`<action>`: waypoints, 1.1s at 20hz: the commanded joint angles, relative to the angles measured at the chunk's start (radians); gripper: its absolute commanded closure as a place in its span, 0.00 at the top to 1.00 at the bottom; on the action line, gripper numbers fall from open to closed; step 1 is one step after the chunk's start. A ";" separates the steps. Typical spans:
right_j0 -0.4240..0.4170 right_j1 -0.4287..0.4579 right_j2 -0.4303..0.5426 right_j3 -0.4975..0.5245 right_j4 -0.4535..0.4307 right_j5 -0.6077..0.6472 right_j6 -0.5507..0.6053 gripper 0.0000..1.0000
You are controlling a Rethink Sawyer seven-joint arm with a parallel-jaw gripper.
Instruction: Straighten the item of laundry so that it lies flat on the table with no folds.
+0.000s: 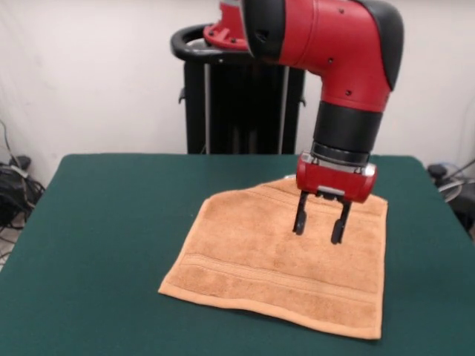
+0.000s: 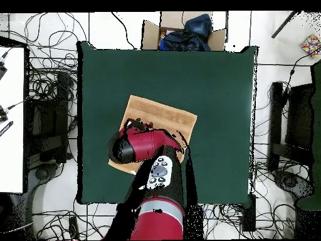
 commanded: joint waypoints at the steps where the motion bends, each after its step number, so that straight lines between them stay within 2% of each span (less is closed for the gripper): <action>1: -0.030 -0.003 0.026 -0.040 -0.073 0.160 -0.072 1.00; 9: -0.070 0.135 0.046 -0.250 -0.061 0.185 -0.049 1.00; 13: -0.072 0.162 0.057 -0.295 -0.064 0.194 -0.046 1.00; 16: -0.122 0.186 0.132 -0.342 -0.087 0.259 -0.146 1.00; 18: -0.165 0.218 0.200 -0.392 -0.093 0.343 -0.239 1.00; 22: -0.222 0.280 0.276 -0.461 -0.086 0.499 -0.335 1.00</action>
